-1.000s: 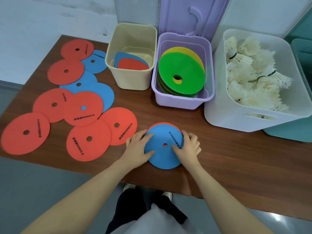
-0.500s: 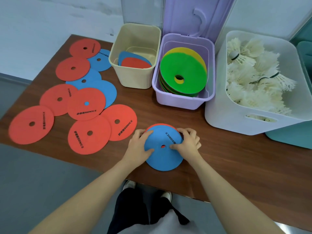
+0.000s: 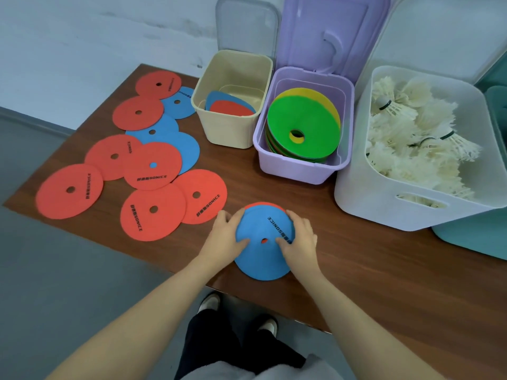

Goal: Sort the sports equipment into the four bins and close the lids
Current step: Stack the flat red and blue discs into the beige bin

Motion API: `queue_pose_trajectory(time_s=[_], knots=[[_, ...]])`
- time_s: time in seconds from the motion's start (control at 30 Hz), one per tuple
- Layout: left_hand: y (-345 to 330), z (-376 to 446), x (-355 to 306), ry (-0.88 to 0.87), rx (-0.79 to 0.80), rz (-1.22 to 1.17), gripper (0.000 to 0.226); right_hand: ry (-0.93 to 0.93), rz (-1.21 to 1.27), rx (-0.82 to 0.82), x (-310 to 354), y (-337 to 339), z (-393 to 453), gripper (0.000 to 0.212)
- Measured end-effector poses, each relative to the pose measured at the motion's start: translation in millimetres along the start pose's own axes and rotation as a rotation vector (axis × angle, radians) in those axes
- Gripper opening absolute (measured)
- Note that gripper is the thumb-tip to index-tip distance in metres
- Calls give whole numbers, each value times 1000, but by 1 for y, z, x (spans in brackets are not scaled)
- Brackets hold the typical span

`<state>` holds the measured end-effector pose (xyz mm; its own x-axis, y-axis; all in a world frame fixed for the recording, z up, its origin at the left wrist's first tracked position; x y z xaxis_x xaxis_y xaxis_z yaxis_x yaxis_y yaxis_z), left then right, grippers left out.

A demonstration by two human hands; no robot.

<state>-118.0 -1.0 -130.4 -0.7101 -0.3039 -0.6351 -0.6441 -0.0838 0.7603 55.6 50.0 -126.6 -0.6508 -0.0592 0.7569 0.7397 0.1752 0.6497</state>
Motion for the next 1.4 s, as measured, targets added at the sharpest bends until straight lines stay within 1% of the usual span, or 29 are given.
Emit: queue_pose_trajectory(time_s=[0.13,0.3,0.4,0.5,0.63,0.7,0.8,1.0,1.07,1.17,1.2,1.3,1.4], knots=[[25,-7,-5,-5,-132,-30,74,115,38,-10,27,3,7,61],[92,4,-9,-63,-354,-28,73,355,71,-63,99,8,33,57],[136,28,-15,-97,-455,6,73,451,97,-116,145,10,60,55],[178,61,-24,-143,-532,50,73,503,122,-162,189,13,92,55],[221,116,-38,-223,-573,106,74,579,126,-281,237,28,139,55],[236,148,-47,-270,-571,120,73,583,95,-345,252,33,166,55],[249,198,-58,-325,-539,139,74,524,23,-411,265,34,207,55],[240,285,-59,-405,-382,170,70,286,-100,-469,254,18,271,57],[231,308,-53,-406,-309,229,68,183,-139,-439,242,6,284,56],[213,331,-37,-396,-154,452,69,55,-382,-307,221,-21,295,52],[209,333,-32,-407,-116,487,67,26,-438,-275,214,-27,293,52],[208,325,-22,-472,-117,476,59,52,-490,-257,209,-35,278,49],[215,304,-13,-507,-144,413,55,107,-473,-253,212,-39,262,46]])
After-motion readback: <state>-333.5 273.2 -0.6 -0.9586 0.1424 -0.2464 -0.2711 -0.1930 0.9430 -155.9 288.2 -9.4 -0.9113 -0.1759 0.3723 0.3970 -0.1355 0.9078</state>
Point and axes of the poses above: each hand's wrist, its own z-axis towards the middle knuckle, its own y-axis out of the back of the hand, x = y × z, the point moved 9 cm from there along z, towards the middle knuckle, and after that the axes turned 6 degrees about -x, right-handed, at the moved point
